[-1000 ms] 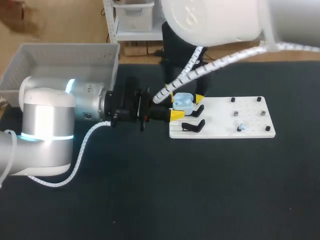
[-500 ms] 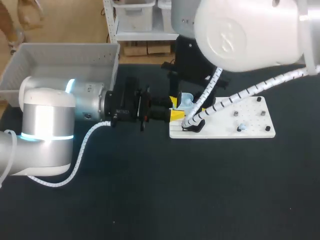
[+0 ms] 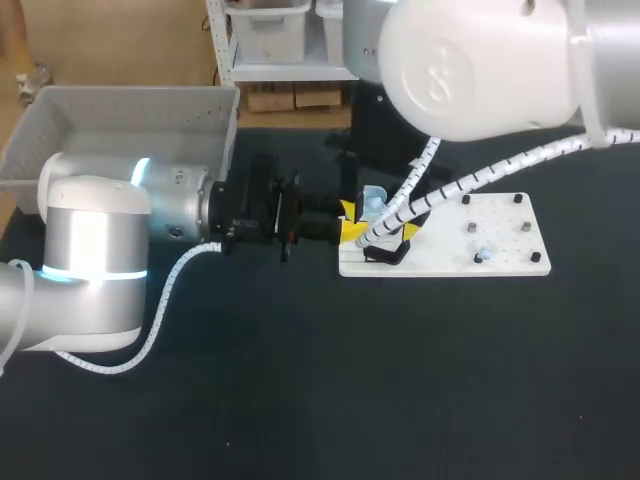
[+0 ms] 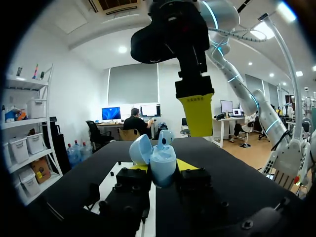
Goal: Pick up each earbud case from the left stands, insert the matching earbuds, close the lid, and place the case in the box.
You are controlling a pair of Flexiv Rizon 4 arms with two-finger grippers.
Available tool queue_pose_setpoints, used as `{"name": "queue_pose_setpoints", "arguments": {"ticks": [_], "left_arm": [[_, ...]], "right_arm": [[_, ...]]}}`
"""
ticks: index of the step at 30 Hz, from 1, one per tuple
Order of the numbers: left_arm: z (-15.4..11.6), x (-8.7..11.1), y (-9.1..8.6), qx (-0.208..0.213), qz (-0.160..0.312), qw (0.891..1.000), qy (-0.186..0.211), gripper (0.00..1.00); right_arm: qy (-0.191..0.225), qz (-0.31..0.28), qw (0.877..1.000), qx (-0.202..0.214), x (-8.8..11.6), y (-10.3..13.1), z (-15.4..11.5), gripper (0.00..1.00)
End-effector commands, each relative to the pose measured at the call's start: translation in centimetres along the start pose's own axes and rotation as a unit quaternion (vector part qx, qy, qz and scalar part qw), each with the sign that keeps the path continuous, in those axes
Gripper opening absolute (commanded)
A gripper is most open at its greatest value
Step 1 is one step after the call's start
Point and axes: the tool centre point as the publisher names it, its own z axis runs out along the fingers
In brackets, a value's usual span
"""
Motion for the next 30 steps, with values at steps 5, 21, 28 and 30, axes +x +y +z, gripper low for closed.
{"name": "queue_pose_setpoints", "arguments": {"ticks": [5,21,28,30], "left_arm": [[0.0,0.1,-0.2,-0.003,0.002,1.0,-0.002,0.0],[0.0,0.1,-0.2,-0.003,0.002,1.0,-0.002,0.0],[0.0,0.1,-0.2,-0.003,0.002,1.0,-0.002,0.0],[0.0,0.1,-0.2,-0.003,0.002,1.0,-0.002,0.0]], "right_arm": [[0.0,0.009,1.0,0.0,-0.8,-0.3,0.3,0.6],[-0.007,0.016,1.0,-0.011,-1.1,-0.4,0.2,0.73],[-0.006,0.016,1.0,-0.004,-1.7,-0.5,0.6,0.71],[-0.007,0.017,1.0,-0.002,-1.7,-0.6,0.6,0.72]]}}
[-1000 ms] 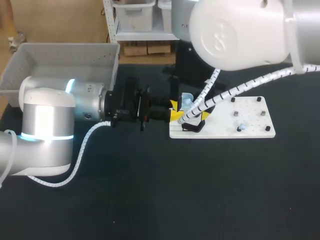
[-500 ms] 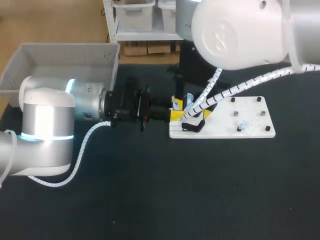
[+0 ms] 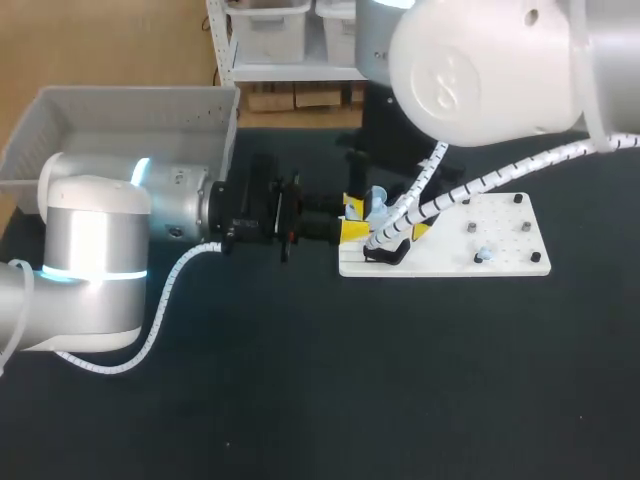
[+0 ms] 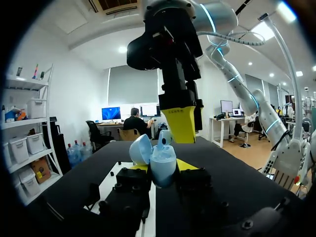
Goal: Pick up each earbud case from the left stands, insert the matching earbuds, close the lid, and place the case in the box.
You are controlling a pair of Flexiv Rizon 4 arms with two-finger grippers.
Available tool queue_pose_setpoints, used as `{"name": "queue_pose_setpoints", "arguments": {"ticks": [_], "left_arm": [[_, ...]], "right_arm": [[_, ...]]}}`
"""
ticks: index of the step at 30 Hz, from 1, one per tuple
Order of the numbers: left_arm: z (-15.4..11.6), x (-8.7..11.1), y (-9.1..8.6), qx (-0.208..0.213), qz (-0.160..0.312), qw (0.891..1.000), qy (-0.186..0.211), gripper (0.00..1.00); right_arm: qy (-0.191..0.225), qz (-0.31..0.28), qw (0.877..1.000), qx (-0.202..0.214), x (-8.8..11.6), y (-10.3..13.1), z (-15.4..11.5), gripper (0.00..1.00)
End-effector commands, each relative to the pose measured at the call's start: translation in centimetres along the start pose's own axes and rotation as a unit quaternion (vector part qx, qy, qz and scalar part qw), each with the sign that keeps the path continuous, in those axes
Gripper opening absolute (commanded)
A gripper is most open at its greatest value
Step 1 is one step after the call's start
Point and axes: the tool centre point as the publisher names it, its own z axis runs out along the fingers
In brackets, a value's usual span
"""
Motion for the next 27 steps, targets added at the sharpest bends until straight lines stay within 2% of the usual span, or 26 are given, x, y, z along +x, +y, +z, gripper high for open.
{"name": "queue_pose_setpoints", "arguments": {"ticks": [1,5,10,16,19,21,23,25,27], "left_arm": [[0.0,0.1,-0.2,-0.003,0.002,1.0,-0.002,0.0],[0.0,0.1,-0.2,-0.003,0.002,1.0,-0.002,0.0],[0.0,0.1,-0.2,-0.003,0.002,1.0,-0.002,0.0],[0.0,0.1,-0.2,-0.003,0.002,1.0,-0.002,0.0],[0.0,0.1,-0.2,-0.003,0.002,1.0,-0.002,0.0],[0.0,0.1,-0.2,-0.003,0.002,1.0,-0.002,0.0],[0.0,0.1,-0.2,-0.003,0.002,1.0,-0.002,0.0],[0.0,0.1,-0.2,-0.003,0.002,1.0,-0.002,0.0],[0.0,0.1,-0.2,-0.003,0.002,1.0,-0.002,0.0]], "right_arm": [[-0.001,0.001,1.0,0.002,-0.2,-0.2,0.1,0.71],[-0.002,0.004,1.0,0.002,-0.5,-0.4,0.3,0.7],[-0.002,0.007,1.0,-0.005,-0.6,-0.6,-0.1,0.73],[-0.017,-0.001,0.999,-0.036,0.1,-1.2,-2.4,0.78],[-0.054,-0.031,0.997,-0.049,0.5,-1.9,-4.0,0.81],[-0.094,-0.062,0.992,-0.049,0.7,-2.6,-4.8,0.82],[-0.13,-0.087,0.987,-0.031,0.8,-3.3,-5.1,0.92],[-0.15,-0.097,0.984,-0.026,0.6,-4.4,-5.3,1.0],[-0.161,-0.102,0.981,-0.025,0.1,-5.4,-5.4,1.0]]}}
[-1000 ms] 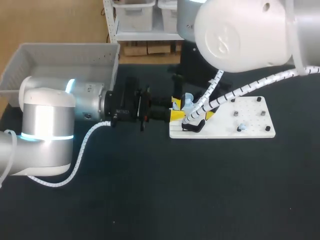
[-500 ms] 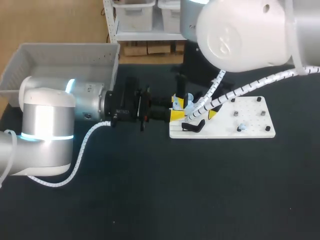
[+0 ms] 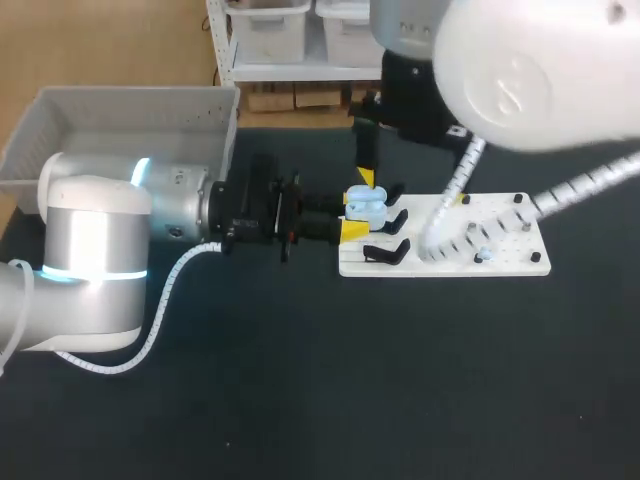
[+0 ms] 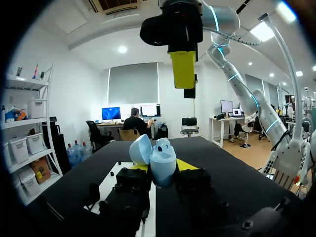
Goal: Pick up each earbud case from the left stands, insert the matching earbuds, close the lid, and place the case in the box.
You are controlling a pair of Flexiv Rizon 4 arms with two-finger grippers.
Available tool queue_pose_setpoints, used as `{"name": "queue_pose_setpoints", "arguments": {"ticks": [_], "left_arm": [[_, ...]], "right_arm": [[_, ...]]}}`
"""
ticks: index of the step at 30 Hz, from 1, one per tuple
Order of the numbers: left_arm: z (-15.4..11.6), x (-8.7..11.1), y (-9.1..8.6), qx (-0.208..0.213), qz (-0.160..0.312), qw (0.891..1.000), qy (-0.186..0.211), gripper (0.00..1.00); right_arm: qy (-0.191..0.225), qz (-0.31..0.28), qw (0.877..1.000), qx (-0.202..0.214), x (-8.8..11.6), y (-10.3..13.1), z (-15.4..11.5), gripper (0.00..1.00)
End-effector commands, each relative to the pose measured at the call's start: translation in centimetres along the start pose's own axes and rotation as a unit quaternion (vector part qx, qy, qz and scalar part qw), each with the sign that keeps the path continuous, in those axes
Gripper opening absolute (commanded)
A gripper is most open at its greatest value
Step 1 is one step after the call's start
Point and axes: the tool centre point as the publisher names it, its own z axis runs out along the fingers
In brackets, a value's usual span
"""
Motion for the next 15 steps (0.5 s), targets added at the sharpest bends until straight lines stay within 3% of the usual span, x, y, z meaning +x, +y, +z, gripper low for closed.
{"name": "queue_pose_setpoints", "arguments": {"ticks": [1,9,15], "left_arm": [[0.0,0.1,-0.2,-0.003,0.002,1.0,-0.002,0.0],[0.0,0.1,-0.2,-0.003,0.002,1.0,-0.002,0.0],[0.0,0.1,-0.2,-0.003,0.002,1.0,-0.002,0.0]], "right_arm": [[-0.076,-0.016,0.997,-0.012,0.6,-3.0,-0.1,1.0],[-0.073,-0.039,0.996,0.017,-1.4,-5.5,1.4,1.0],[-0.073,-0.04,0.996,0.017,-1.6,-5.6,1.5,1.0]]}}
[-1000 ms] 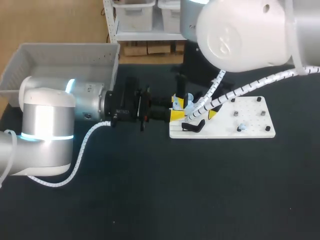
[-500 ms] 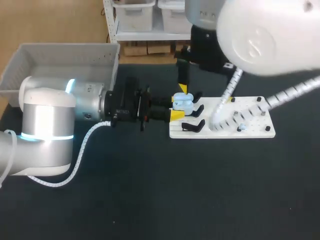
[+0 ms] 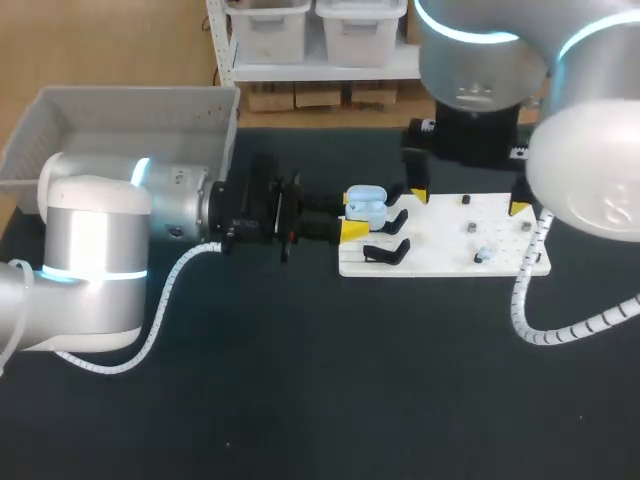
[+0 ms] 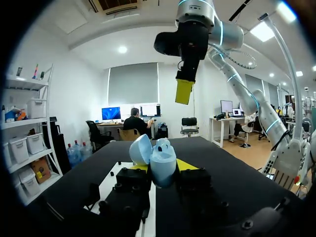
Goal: Pick up each earbud case from the left stands, insert the matching earbuds, close the lid, and place the case in the box.
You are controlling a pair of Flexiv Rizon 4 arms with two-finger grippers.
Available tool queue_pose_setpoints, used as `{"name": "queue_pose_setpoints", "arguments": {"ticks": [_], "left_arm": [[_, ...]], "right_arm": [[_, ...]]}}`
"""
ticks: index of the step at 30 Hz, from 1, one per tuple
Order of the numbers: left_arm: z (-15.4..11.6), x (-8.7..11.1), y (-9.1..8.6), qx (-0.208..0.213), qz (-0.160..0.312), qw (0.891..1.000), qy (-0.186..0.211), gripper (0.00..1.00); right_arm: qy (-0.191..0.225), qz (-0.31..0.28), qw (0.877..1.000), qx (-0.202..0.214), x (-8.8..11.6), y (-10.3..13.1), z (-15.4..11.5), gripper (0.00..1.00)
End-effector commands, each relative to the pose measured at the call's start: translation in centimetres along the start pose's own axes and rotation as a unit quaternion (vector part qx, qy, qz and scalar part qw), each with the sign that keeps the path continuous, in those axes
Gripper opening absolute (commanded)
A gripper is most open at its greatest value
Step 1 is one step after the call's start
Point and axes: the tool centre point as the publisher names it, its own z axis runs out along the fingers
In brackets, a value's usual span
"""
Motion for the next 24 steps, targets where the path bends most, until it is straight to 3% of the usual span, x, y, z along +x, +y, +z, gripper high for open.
{"name": "queue_pose_setpoints", "arguments": {"ticks": [1,17,24], "left_arm": [[0.0,0.1,-0.2,-0.003,0.002,1.0,-0.002,0.0],[0.0,0.1,-0.2,-0.003,0.002,1.0,-0.002,0.0],[0.0,0.1,-0.2,-0.003,0.002,1.0,-0.002,0.0]], "right_arm": [[-0.001,0.0,1.0,-0.003,0.0,-0.2,0.0,1.0],[-0.001,0.0,1.0,-0.003,0.0,-0.2,0.0,1.0],[0.018,0.029,0.999,0.008,-1.2,-2.2,2.6,1.0]]}}
